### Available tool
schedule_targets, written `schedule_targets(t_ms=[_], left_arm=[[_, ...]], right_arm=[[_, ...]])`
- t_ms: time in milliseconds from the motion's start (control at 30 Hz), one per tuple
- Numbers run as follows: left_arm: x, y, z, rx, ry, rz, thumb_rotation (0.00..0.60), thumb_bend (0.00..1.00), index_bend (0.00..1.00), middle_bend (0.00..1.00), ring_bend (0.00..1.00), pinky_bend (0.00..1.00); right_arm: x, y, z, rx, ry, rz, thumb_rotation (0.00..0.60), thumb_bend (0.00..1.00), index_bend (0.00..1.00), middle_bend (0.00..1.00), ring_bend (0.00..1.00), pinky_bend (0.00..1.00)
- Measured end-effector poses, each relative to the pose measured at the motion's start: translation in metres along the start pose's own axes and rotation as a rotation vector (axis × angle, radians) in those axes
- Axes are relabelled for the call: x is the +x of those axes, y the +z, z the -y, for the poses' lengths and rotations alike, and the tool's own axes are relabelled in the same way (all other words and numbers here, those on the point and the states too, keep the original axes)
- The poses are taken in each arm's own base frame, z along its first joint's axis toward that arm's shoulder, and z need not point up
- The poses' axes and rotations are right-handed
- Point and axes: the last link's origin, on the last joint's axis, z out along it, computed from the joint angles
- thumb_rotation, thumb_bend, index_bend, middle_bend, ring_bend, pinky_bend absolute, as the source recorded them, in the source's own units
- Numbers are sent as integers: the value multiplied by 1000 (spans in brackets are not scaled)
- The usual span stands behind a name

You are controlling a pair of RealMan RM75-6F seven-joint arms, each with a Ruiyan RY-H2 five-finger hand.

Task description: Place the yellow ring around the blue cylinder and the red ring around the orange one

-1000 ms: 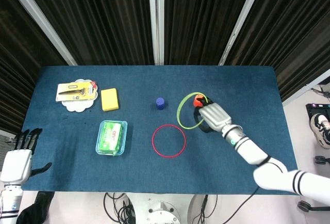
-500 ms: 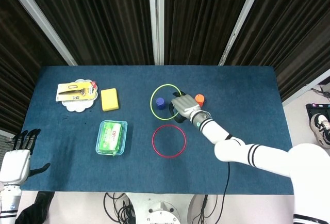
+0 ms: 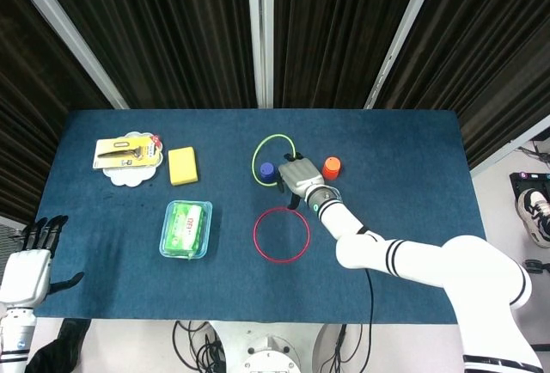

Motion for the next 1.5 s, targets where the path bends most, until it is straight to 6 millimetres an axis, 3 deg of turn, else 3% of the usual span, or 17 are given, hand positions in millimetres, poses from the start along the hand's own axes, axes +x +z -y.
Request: schedule_targets(t_ms=[367, 633, 700, 800, 867, 967, 1067, 1267, 1500], left_arm=[[0, -2, 2, 0, -4, -1, 600, 94, 56, 53, 0, 0], [0, -2, 1, -7, -6, -8, 600, 95, 57, 53, 0, 0], [0, -2, 1, -6, -7, -8, 600, 95, 57, 53, 0, 0], [0, -2, 0, -8, -6, -9, 600, 94, 56, 53, 0, 0], [0, -2, -1, -10, -7, -12, 600, 94, 56, 53, 0, 0], [0, -2, -3, -12, -5, -15, 600, 94, 57, 53, 0, 0], [1, -3, -5, -14, -2, -17, 600, 94, 56, 53, 0, 0], [3, -7, -5, -9, 1, -23, 600, 95, 56, 53, 0, 0], [3, -10, -5, -6, 1, -23, 600, 94, 57, 50, 0, 0]], right_arm=[[5, -11, -4, -4, -3, 24, 600, 0, 471, 309, 1, 0], [9, -40, -15, 29, 6, -6, 600, 0, 415, 305, 10, 0], [9, -51, -18, 51, -5, -32, 600, 15, 385, 311, 58, 38], [5, -66, -22, 97, -43, -78, 600, 85, 343, 335, 140, 190], [2, -76, -24, 132, -78, -106, 600, 122, 332, 340, 149, 212], [-9, -91, -28, 197, -154, -146, 600, 162, 331, 300, 123, 109], [-26, -106, -31, 265, -237, -175, 600, 217, 329, 199, 14, 0], [-75, -128, -40, 366, -338, -204, 600, 227, 347, 124, 0, 0], [-118, -126, -44, 388, -341, -237, 600, 256, 425, 119, 0, 0]])
